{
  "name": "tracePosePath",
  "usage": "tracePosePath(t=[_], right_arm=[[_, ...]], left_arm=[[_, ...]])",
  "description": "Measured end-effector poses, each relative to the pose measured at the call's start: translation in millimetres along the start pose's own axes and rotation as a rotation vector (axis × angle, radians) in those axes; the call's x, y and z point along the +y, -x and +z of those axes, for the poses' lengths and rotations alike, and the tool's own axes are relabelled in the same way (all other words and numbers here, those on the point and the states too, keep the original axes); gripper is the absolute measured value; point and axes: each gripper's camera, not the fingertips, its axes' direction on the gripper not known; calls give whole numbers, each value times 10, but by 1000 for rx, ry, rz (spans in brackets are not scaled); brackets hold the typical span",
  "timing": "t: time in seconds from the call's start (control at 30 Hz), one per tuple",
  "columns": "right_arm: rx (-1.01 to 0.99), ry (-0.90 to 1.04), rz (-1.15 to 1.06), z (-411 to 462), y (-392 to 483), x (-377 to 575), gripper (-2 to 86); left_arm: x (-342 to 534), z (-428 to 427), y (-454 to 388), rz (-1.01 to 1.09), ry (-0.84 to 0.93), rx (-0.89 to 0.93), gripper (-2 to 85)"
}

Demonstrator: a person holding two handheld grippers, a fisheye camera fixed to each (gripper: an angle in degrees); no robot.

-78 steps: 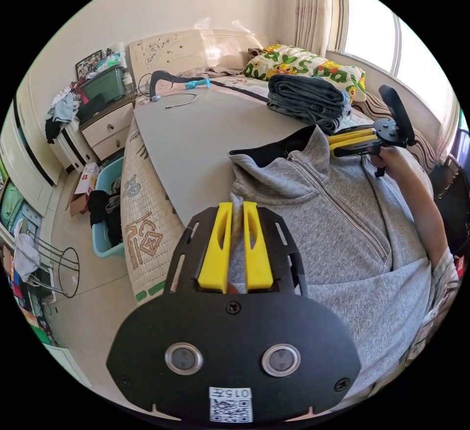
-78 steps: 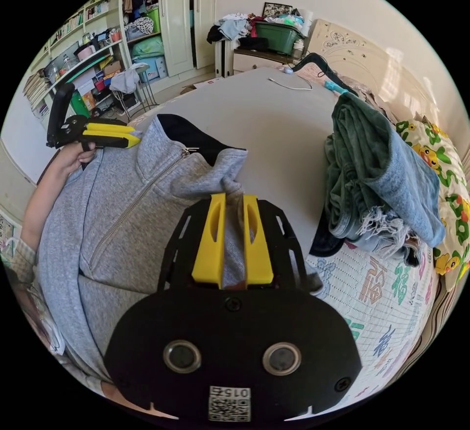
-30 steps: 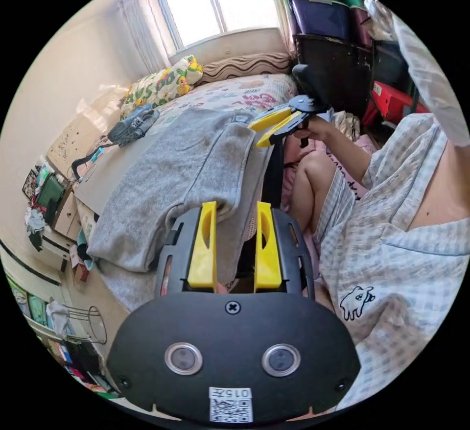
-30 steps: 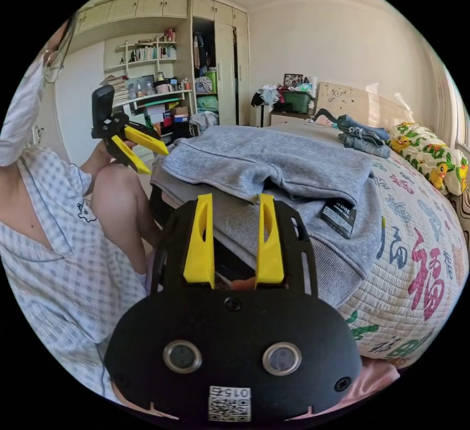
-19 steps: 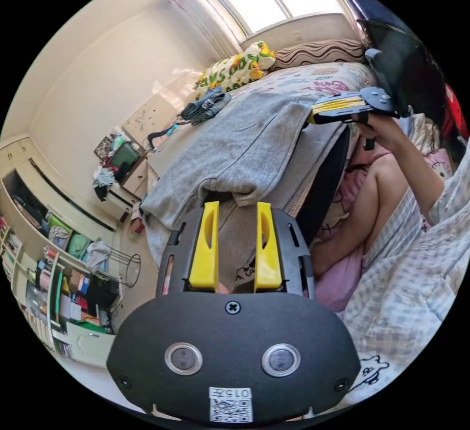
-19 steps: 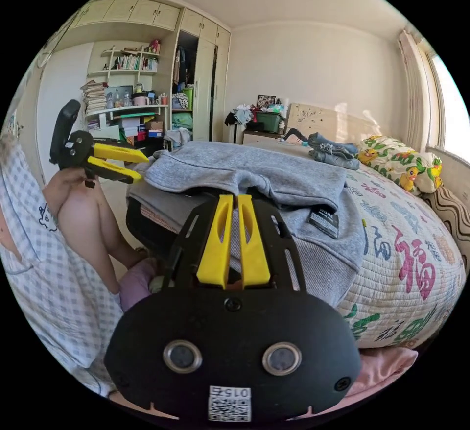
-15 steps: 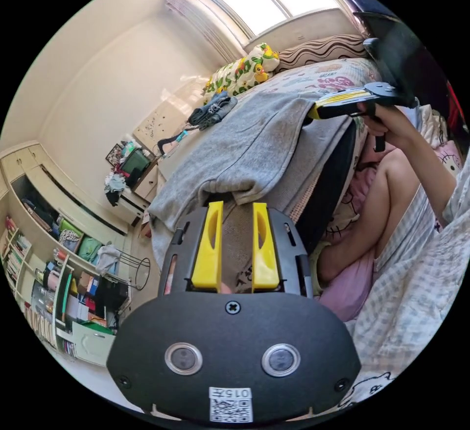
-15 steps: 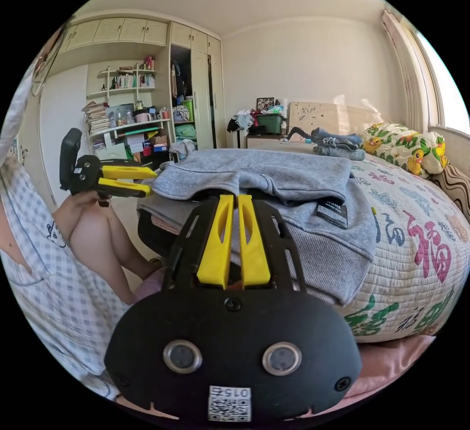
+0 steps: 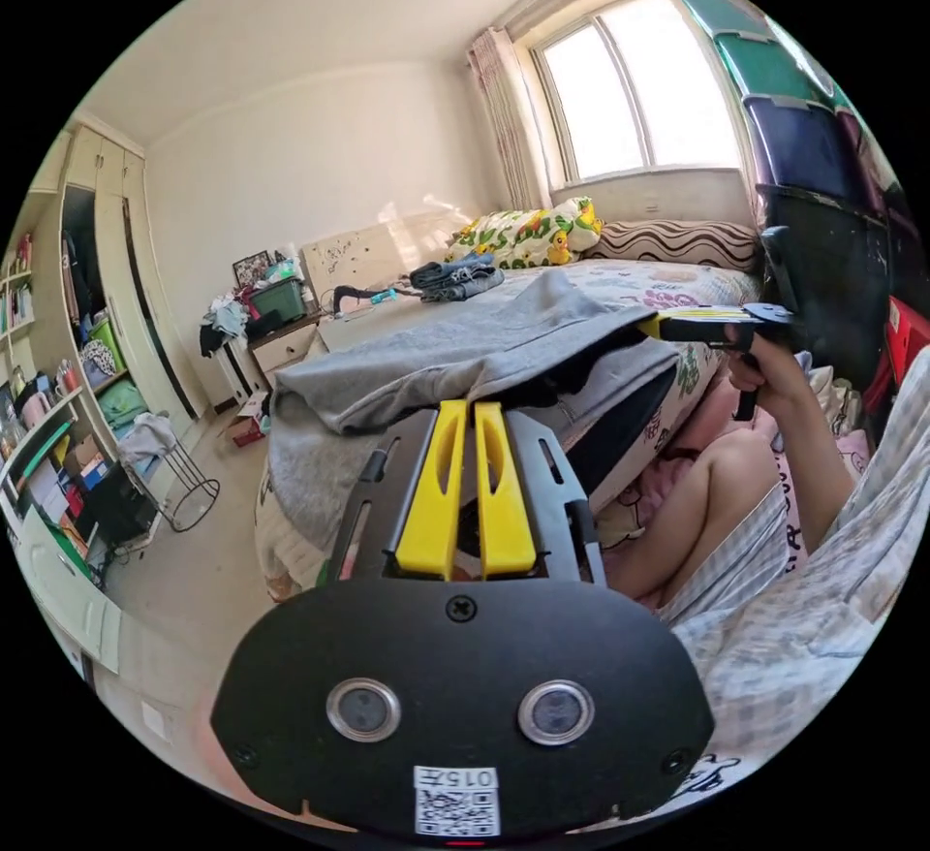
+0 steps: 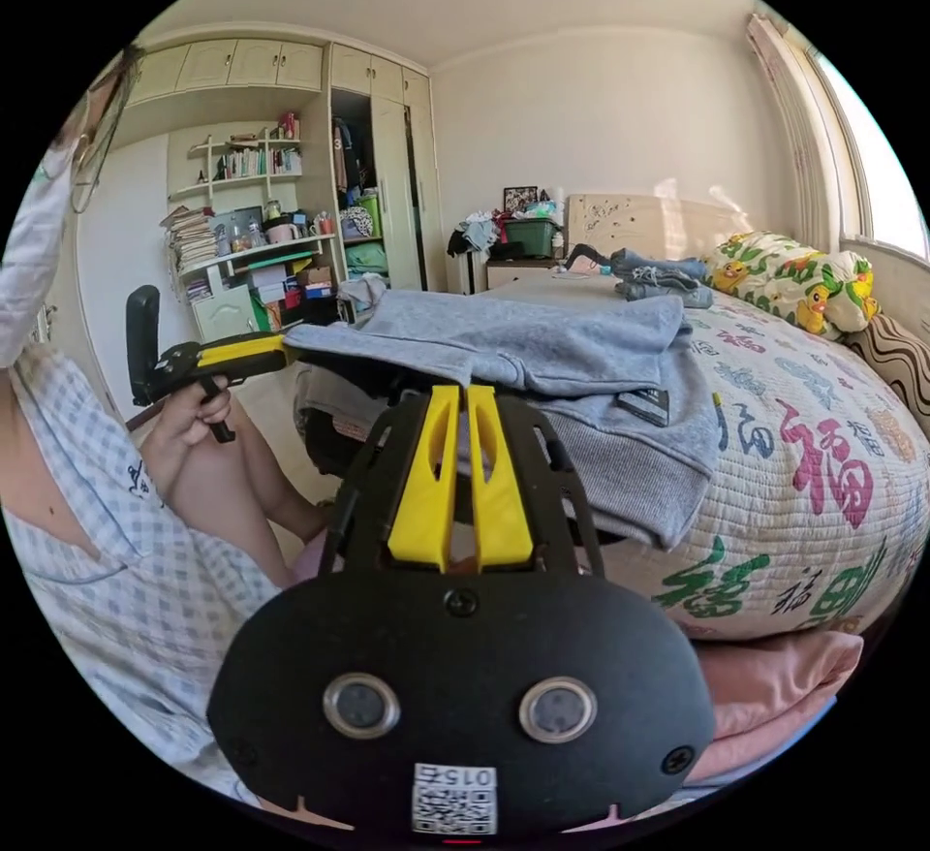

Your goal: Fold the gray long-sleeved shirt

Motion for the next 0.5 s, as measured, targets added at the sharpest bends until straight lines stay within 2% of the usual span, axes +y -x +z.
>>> tracePosePath(t=[0.1,0.23,0.4,0.5], right_arm=[[5,80,42,184,-65,92,1],[-42,-7,69,62,-119,110,21],[-13,-30,17,-102,-68,-82,31],[-106,16,-16,-111,-68,-254,13]], left_arm=[[230,224,69,-25,65,7,1],[358,301,124,-23,49,-40,-1],[403,86,312,-48,-84,-14,0],[362,291,421,3,33,55,1]])
